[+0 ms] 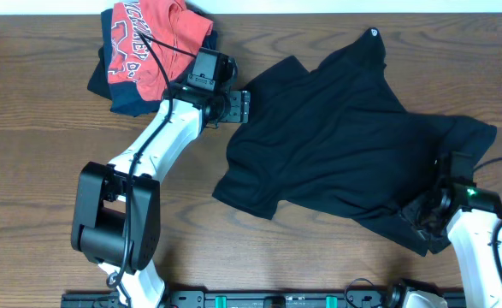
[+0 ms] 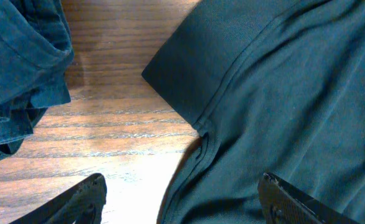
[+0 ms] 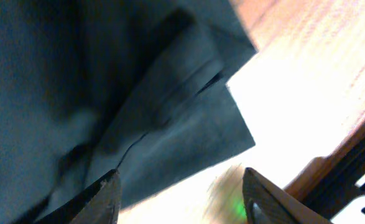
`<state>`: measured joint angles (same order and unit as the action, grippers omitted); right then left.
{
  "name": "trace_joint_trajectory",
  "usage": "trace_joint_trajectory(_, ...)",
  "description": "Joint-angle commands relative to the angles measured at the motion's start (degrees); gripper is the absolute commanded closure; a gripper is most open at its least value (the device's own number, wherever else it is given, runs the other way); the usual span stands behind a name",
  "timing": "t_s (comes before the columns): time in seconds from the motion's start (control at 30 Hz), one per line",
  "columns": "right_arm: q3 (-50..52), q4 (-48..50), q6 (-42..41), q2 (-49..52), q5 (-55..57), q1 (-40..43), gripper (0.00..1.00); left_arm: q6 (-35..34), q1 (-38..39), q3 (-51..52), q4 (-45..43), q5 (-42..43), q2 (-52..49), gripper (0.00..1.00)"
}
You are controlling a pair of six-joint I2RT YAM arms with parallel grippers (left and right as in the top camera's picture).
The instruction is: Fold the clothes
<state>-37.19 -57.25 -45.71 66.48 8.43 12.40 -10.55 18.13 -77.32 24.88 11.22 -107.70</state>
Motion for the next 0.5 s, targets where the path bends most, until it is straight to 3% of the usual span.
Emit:
trace_joint_trajectory(0.0,2.8,1.8,-5.3,-0.5,5.6,-0.7,0.42,-0.5,0.2,-0.3,-0.1,0.1,0.2,0.2)
trace_joint_trajectory(0.27,8.9,11.5,-5.3,-0.3,6.2,-0.7,0.51,-0.5,0.2,-0.1,-0.2,0.1,0.2,0.2)
trace_joint_trajectory(0.37,8.9,13.7,-4.9,0.3,6.4,-0.7,0.65,-0.5,0.2,-0.1,-0.2,0.1,0.2,0.2)
trace_joint_trajectory(0.47,8.9,15.1,-2.3,1.1,5.0,-0.7,0.89,-0.5,0.2,-0.1,-0.2,0.1,0.2,0.2)
